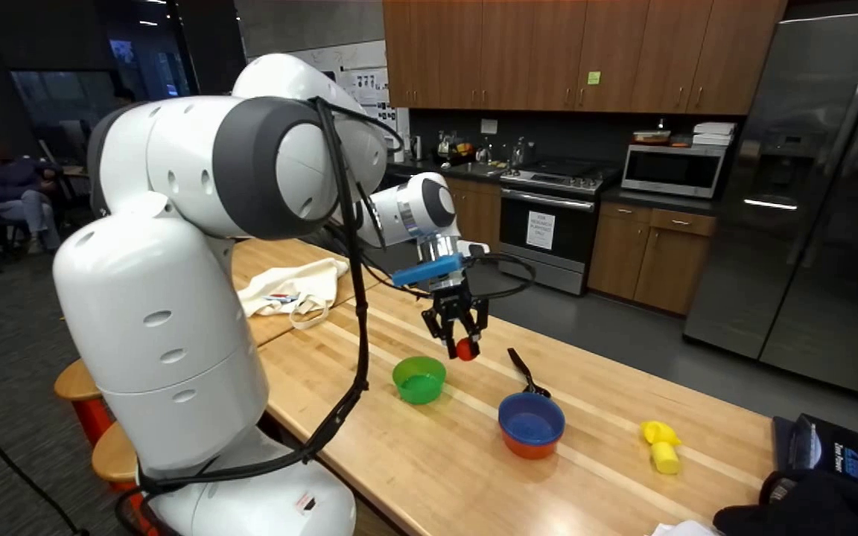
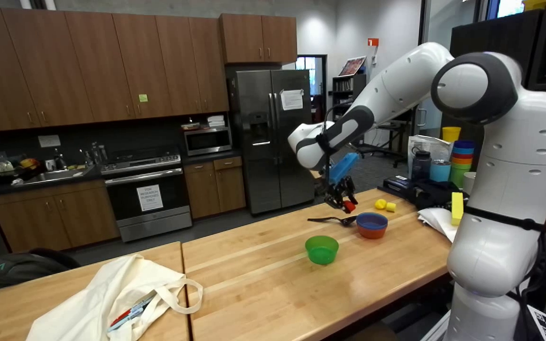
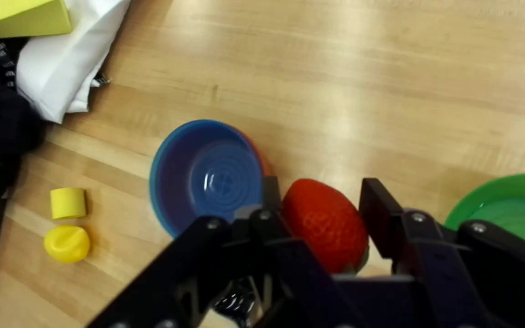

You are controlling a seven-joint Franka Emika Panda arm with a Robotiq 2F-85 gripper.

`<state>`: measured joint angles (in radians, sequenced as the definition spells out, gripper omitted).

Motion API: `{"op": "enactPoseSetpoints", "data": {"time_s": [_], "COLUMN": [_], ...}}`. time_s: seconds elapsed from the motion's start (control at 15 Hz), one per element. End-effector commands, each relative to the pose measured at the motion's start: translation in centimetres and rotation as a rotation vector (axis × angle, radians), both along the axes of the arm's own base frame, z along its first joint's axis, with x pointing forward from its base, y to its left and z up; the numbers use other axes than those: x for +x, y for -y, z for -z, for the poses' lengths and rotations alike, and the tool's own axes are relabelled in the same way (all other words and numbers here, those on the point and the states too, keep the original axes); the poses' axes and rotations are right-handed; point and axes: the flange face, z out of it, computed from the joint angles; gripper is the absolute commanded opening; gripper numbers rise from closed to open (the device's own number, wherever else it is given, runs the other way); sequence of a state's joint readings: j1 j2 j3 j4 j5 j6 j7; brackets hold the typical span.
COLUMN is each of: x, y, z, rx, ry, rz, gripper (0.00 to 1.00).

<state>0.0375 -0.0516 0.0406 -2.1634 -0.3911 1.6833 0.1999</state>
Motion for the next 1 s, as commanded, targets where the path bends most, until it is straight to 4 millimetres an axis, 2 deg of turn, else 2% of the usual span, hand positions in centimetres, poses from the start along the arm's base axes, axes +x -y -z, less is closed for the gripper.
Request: {"op": "enactPoseSetpoints", "data": {"time_s": [0.0, 0.13, 0.33, 0.73, 0.93], "x": [3.9, 5.7, 7.8, 10.4, 11.1], "y": [2.3, 2.0, 1.2, -0.4, -0.6], "z": [-4.7, -6.2, -6.8, -5.1, -4.7], "rx": [0.018, 0.004, -0.009, -0.043, -0.047], "ry": [0.095, 0.144, 0.189, 0.204, 0.203], "rz": [0.083, 0.098, 0.122, 0.165, 0.18], "gripper": [0.22, 0.22, 0.22, 0.22, 0.22]}}
